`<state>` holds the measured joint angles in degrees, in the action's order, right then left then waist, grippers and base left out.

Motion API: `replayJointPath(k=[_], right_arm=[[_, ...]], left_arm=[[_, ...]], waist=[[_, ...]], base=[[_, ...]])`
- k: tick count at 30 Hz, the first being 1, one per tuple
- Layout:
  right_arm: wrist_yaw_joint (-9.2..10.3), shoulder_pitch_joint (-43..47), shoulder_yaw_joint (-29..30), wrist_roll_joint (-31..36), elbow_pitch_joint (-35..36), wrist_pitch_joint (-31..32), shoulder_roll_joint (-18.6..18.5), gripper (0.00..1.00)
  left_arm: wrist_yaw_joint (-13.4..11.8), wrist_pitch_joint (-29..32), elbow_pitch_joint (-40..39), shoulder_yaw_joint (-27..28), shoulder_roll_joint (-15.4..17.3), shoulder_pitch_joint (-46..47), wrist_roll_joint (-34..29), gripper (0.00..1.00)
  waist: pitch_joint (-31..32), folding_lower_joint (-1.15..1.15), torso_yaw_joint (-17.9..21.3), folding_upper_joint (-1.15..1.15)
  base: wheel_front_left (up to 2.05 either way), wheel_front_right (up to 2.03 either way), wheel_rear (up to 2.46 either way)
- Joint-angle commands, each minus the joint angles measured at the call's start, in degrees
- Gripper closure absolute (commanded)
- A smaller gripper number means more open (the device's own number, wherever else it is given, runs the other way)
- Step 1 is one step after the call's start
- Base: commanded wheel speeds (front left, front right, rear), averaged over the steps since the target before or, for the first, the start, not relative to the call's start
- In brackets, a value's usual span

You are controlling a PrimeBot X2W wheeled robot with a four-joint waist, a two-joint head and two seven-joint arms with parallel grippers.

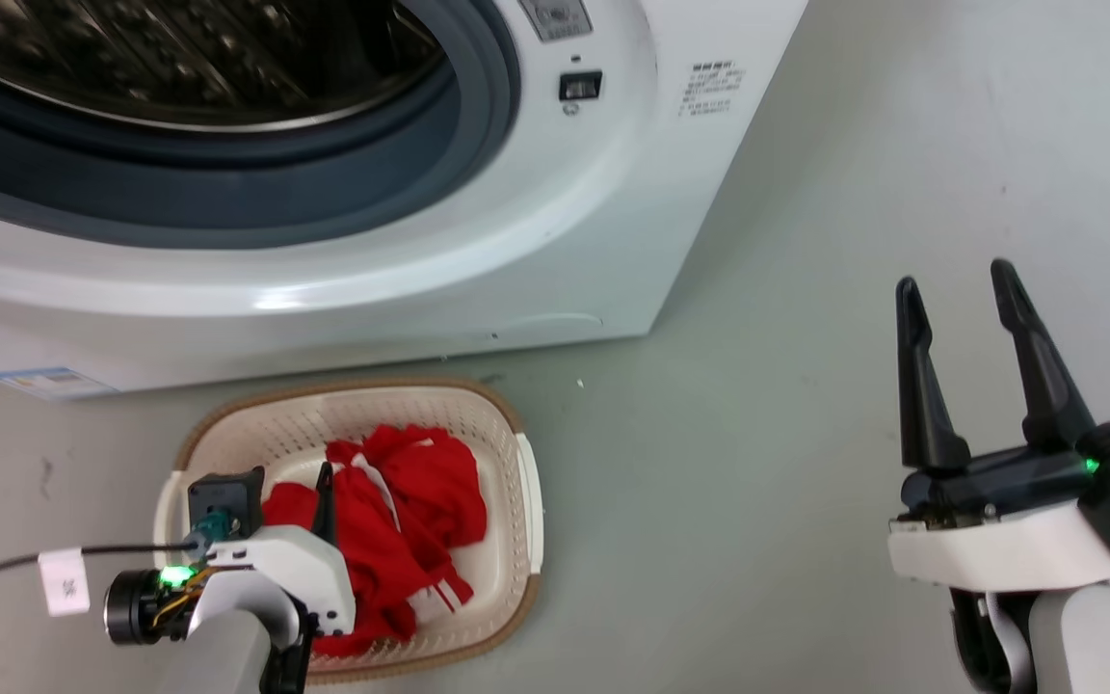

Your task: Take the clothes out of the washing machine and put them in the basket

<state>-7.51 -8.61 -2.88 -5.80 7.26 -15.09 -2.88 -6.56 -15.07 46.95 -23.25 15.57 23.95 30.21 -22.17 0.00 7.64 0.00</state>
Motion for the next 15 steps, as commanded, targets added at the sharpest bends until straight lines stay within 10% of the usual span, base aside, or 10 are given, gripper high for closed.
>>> replayJointPath(k=[1, 15], right_arm=[[0.04, 1.32, 0.05, 0.25, -0.28, -0.11, 0.02, 0.00], [0.04, 7.77, 0.79, 0.52, -1.82, -0.11, 0.02, 0.00]], left_arm=[[-0.26, -0.12, -1.89, 1.64, -0.26, -1.78, -1.54, 0.00], [1.24, -0.14, -23.65, 18.48, -6.80, -14.98, -15.85, 0.00]], waist=[[4.00, 0.00, -1.42, 0.00], [14.03, 0.00, -3.45, 0.00]], base=[[0.00, 0.00, 0.00], [0.00, 0.00, 0.00]])
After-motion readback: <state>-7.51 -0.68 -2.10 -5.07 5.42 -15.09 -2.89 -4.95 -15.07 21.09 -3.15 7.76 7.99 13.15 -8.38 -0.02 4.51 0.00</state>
